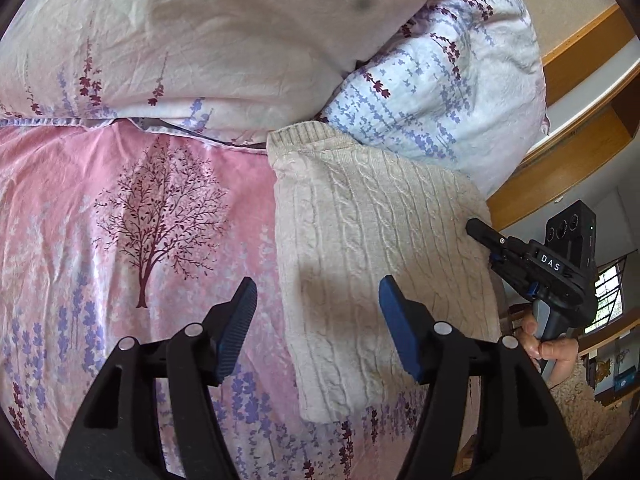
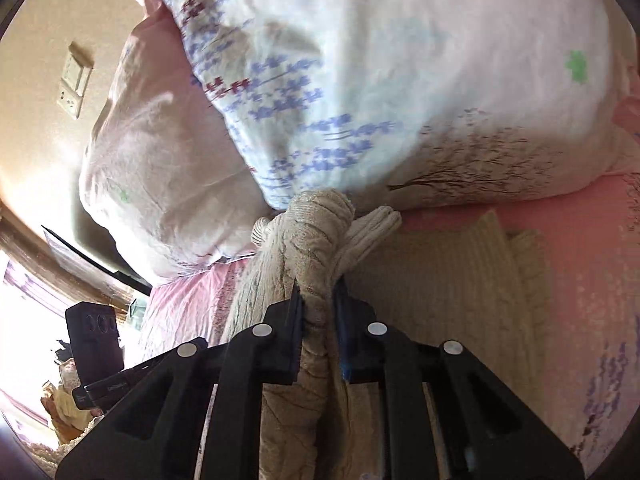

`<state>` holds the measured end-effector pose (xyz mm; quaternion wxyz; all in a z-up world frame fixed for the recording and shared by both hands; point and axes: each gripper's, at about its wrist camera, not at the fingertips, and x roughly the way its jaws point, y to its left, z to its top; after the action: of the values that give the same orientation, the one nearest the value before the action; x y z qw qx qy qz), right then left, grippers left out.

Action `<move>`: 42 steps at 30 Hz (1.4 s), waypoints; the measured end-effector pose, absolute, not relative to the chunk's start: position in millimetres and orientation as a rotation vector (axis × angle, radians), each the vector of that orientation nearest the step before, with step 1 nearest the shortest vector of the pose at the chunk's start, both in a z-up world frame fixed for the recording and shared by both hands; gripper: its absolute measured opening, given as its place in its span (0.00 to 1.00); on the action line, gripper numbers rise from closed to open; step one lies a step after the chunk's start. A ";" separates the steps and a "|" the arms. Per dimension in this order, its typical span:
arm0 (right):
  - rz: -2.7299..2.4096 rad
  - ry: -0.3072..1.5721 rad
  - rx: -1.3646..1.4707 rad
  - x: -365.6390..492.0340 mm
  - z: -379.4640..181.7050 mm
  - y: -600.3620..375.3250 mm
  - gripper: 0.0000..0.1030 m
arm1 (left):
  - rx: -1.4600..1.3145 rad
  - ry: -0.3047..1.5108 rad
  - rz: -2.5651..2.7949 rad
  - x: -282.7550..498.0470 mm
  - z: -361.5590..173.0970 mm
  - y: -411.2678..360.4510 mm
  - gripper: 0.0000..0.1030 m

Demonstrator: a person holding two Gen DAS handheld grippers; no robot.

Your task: Fold small clothes

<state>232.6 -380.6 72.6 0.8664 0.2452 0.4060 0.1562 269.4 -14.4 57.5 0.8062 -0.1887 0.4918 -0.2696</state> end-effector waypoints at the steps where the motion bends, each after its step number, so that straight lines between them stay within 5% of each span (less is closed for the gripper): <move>1: 0.306 0.850 0.525 229.8 70.9 -389.7 0.14 | -0.396 1.057 -0.592 268.8 57.3 -19.0 0.61; 18: 0.120 0.905 0.637 224.8 31.6 -469.4 0.14 | -0.299 1.150 -0.736 259.7 37.4 -81.4 0.63; 22: 0.091 0.949 0.730 218.1 23.5 -484.4 0.24 | -0.292 1.164 -0.746 257.2 35.0 -85.9 0.64; 24: 0.101 0.916 0.748 204.7 29.9 -490.6 0.39 | -0.301 1.160 -0.754 255.2 35.2 -85.2 0.65; 31: 0.164 0.940 0.716 184.1 27.3 -474.2 0.39 | -0.309 1.180 -0.768 248.7 30.6 -84.7 0.64; 32: 0.161 0.962 0.709 187.3 22.7 -469.1 0.38 | -0.302 1.185 -0.767 248.3 29.7 -86.7 0.64; 34: 0.171 0.983 0.672 191.1 17.4 -458.9 0.10 | -0.293 1.192 -0.770 246.9 29.0 -90.8 0.64; 42: 0.027 0.853 0.555 191.5 47.0 -470.1 0.09 | -0.281 1.198 -0.791 238.8 27.5 -93.3 0.64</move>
<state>191.5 -470.1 47.0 0.8733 0.2658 0.4081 0.0129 238.8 -93.3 27.5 0.7443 -0.1282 0.5468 -0.3613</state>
